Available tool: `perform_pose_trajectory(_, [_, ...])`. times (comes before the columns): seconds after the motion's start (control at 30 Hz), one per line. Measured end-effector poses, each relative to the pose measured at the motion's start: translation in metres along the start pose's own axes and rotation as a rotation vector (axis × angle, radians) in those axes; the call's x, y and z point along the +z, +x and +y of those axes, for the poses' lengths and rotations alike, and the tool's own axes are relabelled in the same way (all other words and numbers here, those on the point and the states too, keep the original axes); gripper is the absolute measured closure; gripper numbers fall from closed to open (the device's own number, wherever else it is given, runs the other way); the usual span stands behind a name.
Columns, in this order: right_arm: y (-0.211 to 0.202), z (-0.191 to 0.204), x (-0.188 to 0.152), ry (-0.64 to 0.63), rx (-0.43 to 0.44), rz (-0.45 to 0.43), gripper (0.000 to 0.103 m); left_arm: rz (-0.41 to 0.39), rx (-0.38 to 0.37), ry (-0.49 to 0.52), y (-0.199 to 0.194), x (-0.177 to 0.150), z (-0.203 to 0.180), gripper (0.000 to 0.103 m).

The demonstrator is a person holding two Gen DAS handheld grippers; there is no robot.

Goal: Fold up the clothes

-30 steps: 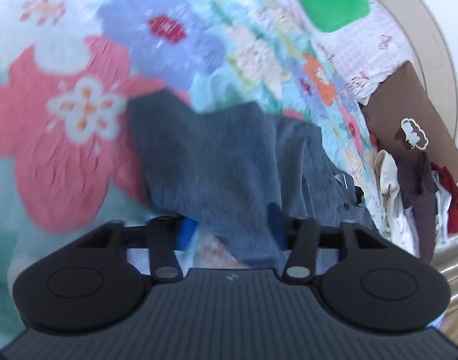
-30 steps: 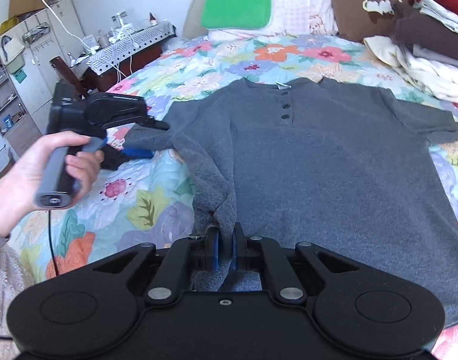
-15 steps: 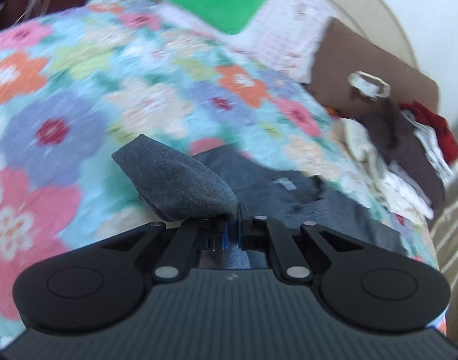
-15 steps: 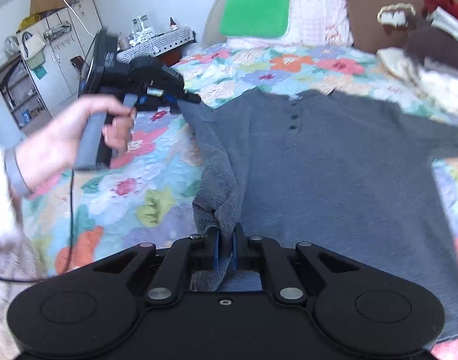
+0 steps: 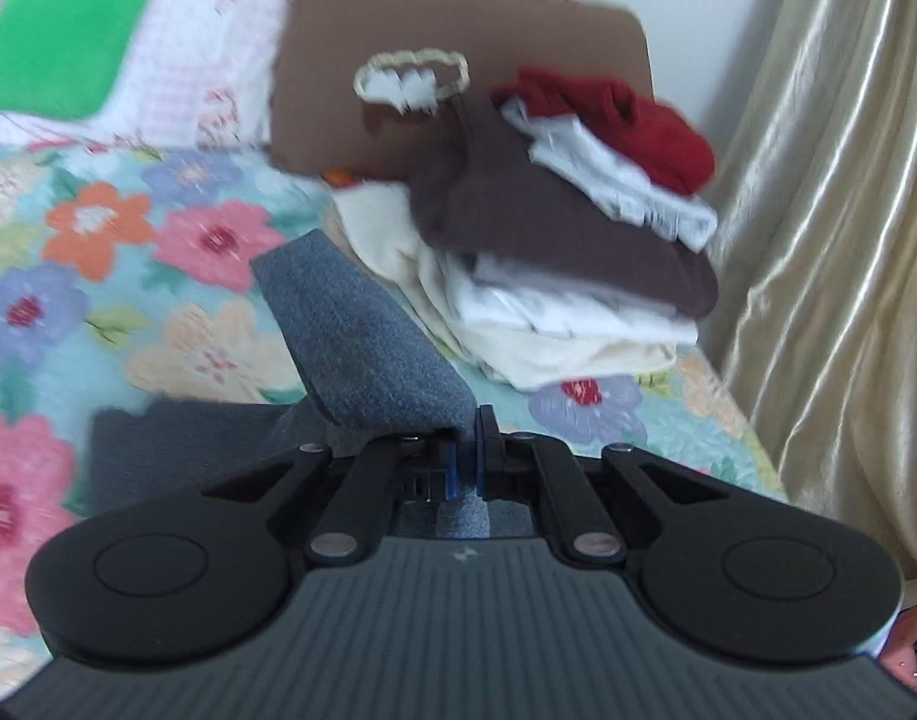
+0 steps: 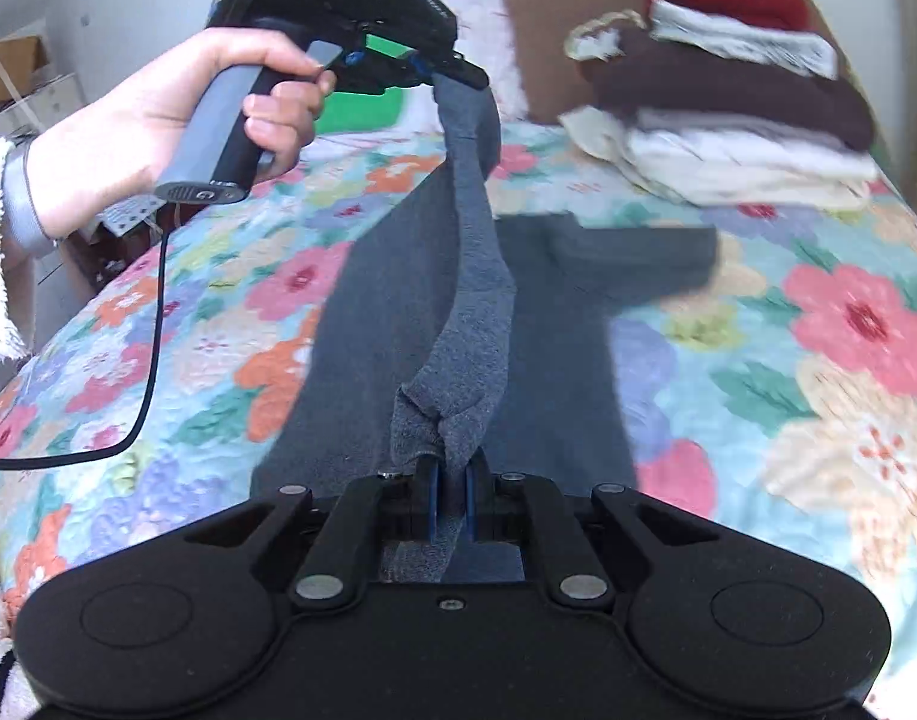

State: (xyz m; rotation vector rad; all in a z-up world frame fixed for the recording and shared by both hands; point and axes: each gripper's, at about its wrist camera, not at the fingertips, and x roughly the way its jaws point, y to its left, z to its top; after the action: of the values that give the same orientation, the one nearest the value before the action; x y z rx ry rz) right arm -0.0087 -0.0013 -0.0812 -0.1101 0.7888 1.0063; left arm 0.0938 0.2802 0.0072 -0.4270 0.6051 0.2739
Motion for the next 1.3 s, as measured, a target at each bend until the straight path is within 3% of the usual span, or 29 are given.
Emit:
perform_pose_trajectory(0.17, [0.008,-0.036,-0.016,0.11,0.005,0.038,0.093,0.101,0.02,0.026,0.064,-0.025,-0.033,0.098])
perform_pose_trajectory(0.3, [0.01,-0.045,-0.022,0.127,0.025,0.045,0.093,0.142,0.048,0.065,0.095,-0.039,-0.046,0.098])
perform_pose_trajectory(0.43, [0.007,-0.046,-0.022,0.118,0.037,0.046,0.093,0.222,0.009,0.049,0.11,-0.04,-0.046,0.097])
perform_pose_trajectory(0.5, [0.007,-0.048,-0.023,0.125,0.037,0.047,0.092,0.259,-0.022,0.058,0.108,-0.04,-0.047,0.09])
perform_pose_trajectory(0.53, [0.007,-0.05,-0.024,0.138,0.034,0.051,0.091,0.262,-0.042,0.072,0.103,-0.039,-0.05,0.085])
perform_pose_trajectory(0.6, [0.007,-0.055,-0.027,0.169,0.028,0.054,0.09,0.251,-0.068,0.1,0.089,-0.039,-0.054,0.048])
perform_pose_trajectory(0.7, [0.003,-0.06,-0.029,0.207,0.022,0.044,0.09,0.179,-0.104,0.141,0.049,-0.043,-0.053,0.046])
perform_pose_trajectory(0.8, [-0.002,-0.065,-0.03,0.237,-0.001,0.032,0.091,0.188,-0.048,0.165,0.009,-0.064,-0.04,0.046])
perform_pose_trajectory(0.93, [-0.009,-0.073,-0.033,0.285,-0.029,0.024,0.092,0.235,0.139,0.289,-0.037,-0.117,-0.018,0.045])
perform_pose_trajectory(1.0, [-0.014,-0.075,-0.033,0.302,-0.06,0.025,0.094,0.259,0.198,0.291,-0.061,-0.143,-0.002,0.045])
perform_pose_trajectory(1.07, [-0.019,-0.076,-0.034,0.317,-0.094,0.026,0.093,0.29,0.192,0.208,-0.085,-0.162,0.017,0.045])
perform_pose_trajectory(1.13, [-0.024,-0.078,-0.034,0.327,-0.145,0.026,0.085,0.31,0.139,0.08,-0.107,-0.177,0.037,0.045])
perform_pose_trajectory(1.27, [-0.04,-0.092,-0.038,0.438,-0.115,-0.003,0.076,0.343,0.024,-0.142,-0.138,-0.204,0.066,0.044])
perform_pose_trajectory(1.3, [-0.043,-0.095,-0.038,0.463,-0.102,-0.016,0.068,0.353,0.002,-0.171,-0.139,-0.211,0.068,0.041])
